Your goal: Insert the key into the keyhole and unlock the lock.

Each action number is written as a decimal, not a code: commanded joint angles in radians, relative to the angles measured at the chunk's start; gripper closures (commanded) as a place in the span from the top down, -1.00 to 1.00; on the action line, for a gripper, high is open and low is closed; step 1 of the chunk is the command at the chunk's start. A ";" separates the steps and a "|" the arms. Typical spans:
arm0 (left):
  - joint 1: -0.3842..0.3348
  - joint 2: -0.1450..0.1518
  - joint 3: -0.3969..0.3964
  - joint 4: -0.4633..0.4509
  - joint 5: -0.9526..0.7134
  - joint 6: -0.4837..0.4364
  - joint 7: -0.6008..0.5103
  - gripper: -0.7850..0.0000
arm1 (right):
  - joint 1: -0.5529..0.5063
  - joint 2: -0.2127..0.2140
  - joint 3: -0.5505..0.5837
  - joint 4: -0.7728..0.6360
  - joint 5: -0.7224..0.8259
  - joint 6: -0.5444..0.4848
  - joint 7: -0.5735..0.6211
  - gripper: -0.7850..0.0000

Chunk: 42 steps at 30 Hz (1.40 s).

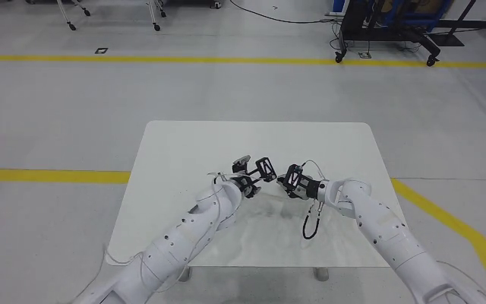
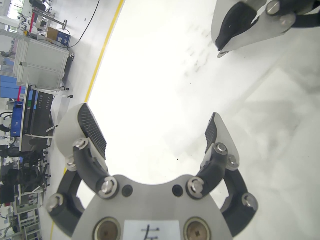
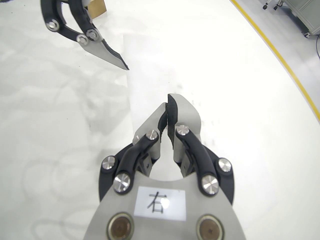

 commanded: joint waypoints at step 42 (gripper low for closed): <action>0.093 -0.001 -0.317 -0.174 0.013 0.021 0.005 1.00 | -0.108 0.035 0.146 -0.115 0.055 0.016 -0.055 -1.00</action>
